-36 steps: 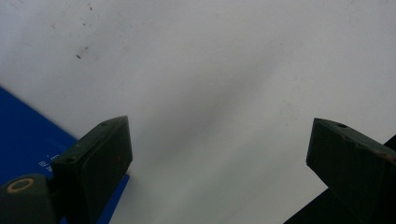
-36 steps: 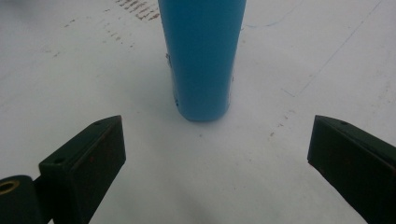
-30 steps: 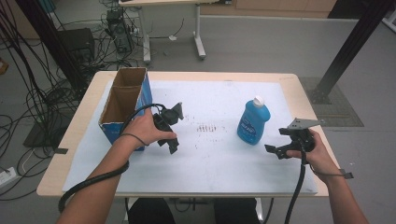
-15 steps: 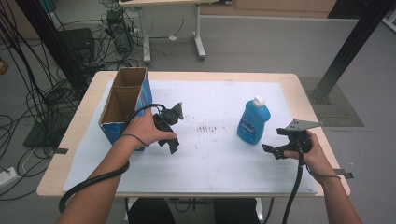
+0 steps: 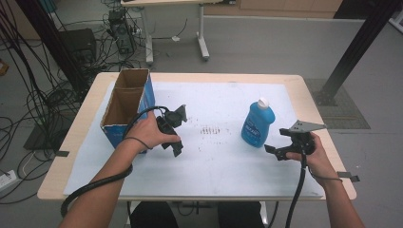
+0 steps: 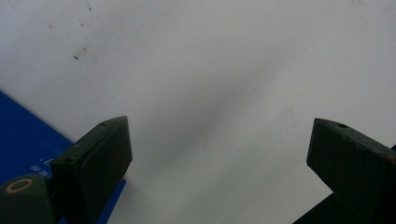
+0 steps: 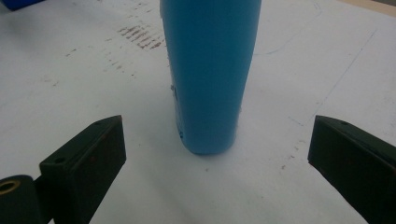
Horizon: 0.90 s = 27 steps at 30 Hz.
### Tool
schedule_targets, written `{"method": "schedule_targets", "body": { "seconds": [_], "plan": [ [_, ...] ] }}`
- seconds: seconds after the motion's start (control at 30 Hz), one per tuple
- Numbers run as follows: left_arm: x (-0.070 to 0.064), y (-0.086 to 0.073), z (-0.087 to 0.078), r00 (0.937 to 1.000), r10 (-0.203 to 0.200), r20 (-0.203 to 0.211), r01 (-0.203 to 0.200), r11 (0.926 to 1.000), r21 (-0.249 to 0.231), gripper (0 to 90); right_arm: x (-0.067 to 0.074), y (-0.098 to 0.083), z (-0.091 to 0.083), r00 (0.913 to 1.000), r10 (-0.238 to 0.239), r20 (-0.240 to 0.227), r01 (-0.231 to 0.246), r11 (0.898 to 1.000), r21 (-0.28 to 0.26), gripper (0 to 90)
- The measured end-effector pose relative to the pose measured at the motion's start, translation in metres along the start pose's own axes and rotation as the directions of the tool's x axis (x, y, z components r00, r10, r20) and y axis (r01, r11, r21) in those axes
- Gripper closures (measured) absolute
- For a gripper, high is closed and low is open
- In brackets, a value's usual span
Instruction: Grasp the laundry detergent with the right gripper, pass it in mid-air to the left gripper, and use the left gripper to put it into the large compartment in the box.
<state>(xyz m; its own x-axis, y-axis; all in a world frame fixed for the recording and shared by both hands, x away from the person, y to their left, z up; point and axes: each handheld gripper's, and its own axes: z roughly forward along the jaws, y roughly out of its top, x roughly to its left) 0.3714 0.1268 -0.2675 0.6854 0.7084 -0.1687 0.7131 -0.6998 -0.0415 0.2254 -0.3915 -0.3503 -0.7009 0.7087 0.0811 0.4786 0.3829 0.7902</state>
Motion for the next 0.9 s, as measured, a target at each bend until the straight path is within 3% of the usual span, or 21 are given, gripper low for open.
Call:
{"method": "schedule_targets", "body": {
  "seconds": [0.9],
  "plan": [
    [0.001,-0.002,0.004,0.9999,-0.005,0.009,0.005,0.9999,-0.015,7.2,0.003,-0.007,0.02,0.9998,-0.011,-0.014,0.01,0.998,-0.062,4.4]
  ]
}}
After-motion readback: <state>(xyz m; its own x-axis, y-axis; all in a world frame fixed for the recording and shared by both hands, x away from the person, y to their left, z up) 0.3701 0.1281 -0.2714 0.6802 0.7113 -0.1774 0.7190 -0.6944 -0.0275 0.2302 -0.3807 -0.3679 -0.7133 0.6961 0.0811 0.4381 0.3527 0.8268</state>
